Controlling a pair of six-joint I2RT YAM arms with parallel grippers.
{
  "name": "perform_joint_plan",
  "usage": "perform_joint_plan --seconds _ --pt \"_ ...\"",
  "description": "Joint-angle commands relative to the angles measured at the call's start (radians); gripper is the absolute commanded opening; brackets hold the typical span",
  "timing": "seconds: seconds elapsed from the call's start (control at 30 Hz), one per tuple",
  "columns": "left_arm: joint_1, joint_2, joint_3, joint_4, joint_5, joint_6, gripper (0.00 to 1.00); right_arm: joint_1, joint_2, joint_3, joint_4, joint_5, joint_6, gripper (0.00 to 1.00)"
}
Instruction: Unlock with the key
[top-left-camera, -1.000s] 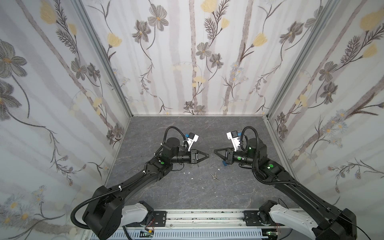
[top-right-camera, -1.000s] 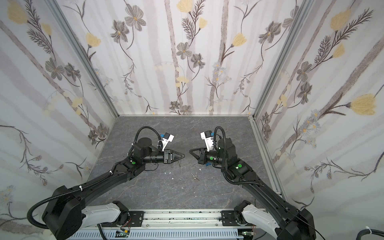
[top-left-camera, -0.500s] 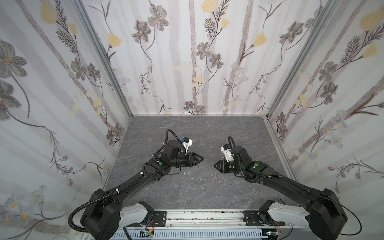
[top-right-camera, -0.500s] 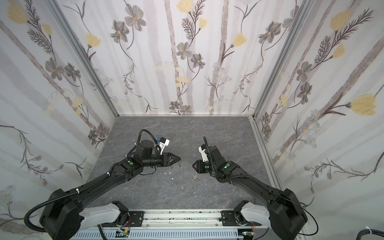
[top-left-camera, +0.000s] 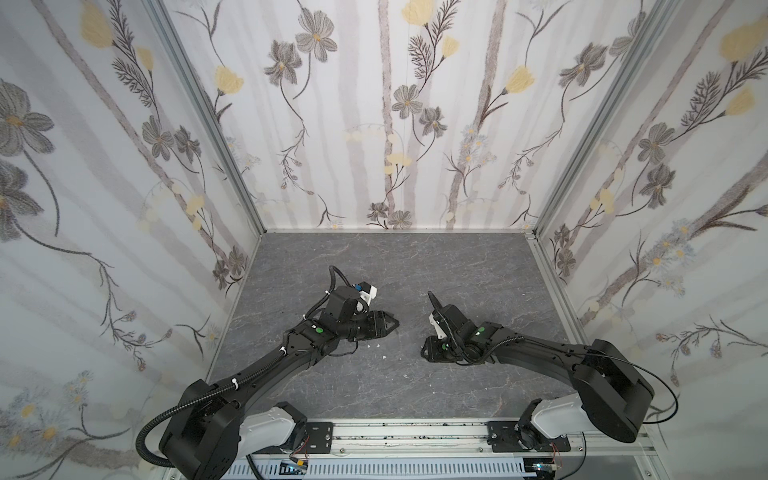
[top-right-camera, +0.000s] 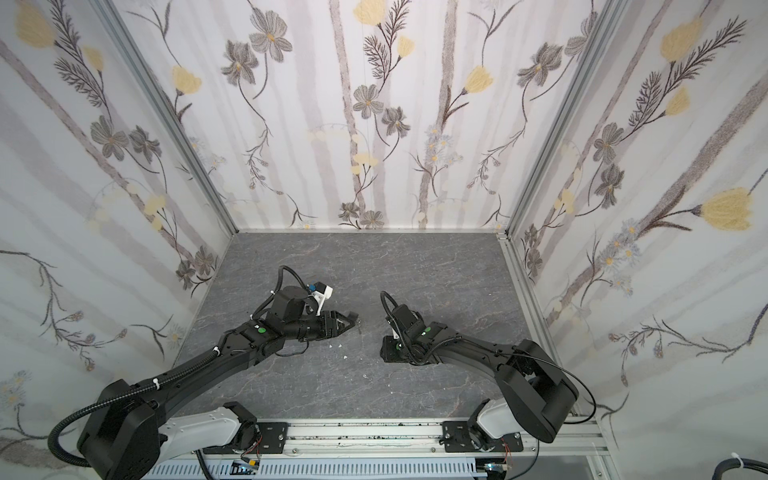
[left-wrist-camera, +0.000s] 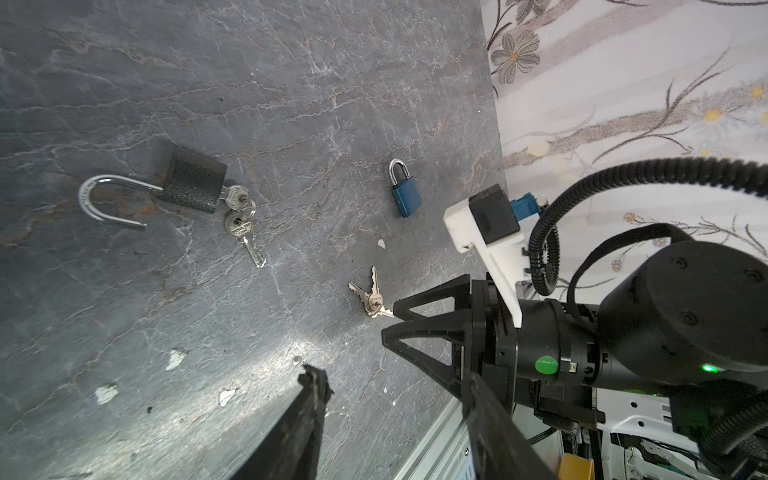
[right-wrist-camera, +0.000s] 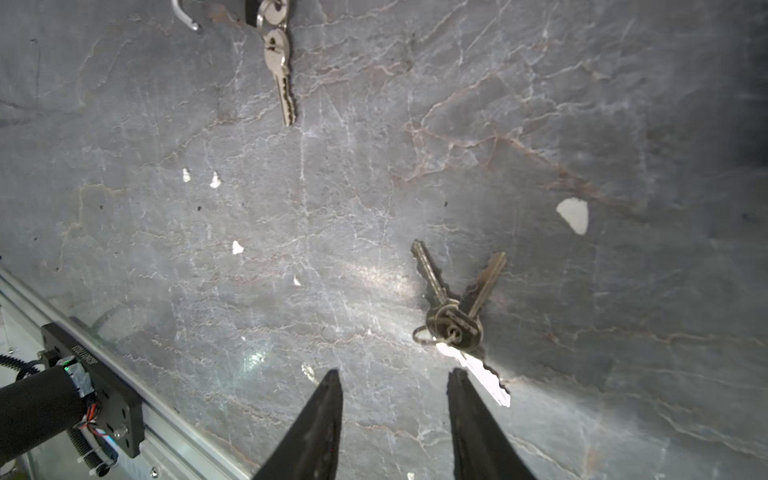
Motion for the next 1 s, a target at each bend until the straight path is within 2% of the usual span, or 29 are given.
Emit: perform_joint_plan --seconds 0.0,0.43,0.47,0.73,0.83,0.97 --pt "0.003 -0.006 -0.009 0.008 -0.010 0.011 0.54 0.008 0.033 0.009 -0.015 0.041 0.036 0.41" --pt "0.009 -0.008 -0.024 0.019 -0.008 0.009 0.54 0.024 0.122 0.115 -0.098 0.168 0.061 0.40" --pt "0.010 -0.008 -0.026 0.022 -0.009 0.009 0.54 0.057 0.127 0.119 -0.105 0.181 0.060 0.40" --pt "0.012 -0.004 -0.027 0.031 -0.007 0.006 0.54 0.082 0.157 0.125 -0.129 0.213 0.067 0.36" --pt "0.013 -0.004 -0.028 0.034 -0.007 0.005 0.54 0.086 0.156 0.120 -0.137 0.229 0.068 0.31" --pt "0.014 0.004 -0.027 0.044 -0.003 0.002 0.53 0.086 0.153 0.118 -0.138 0.243 0.068 0.16"
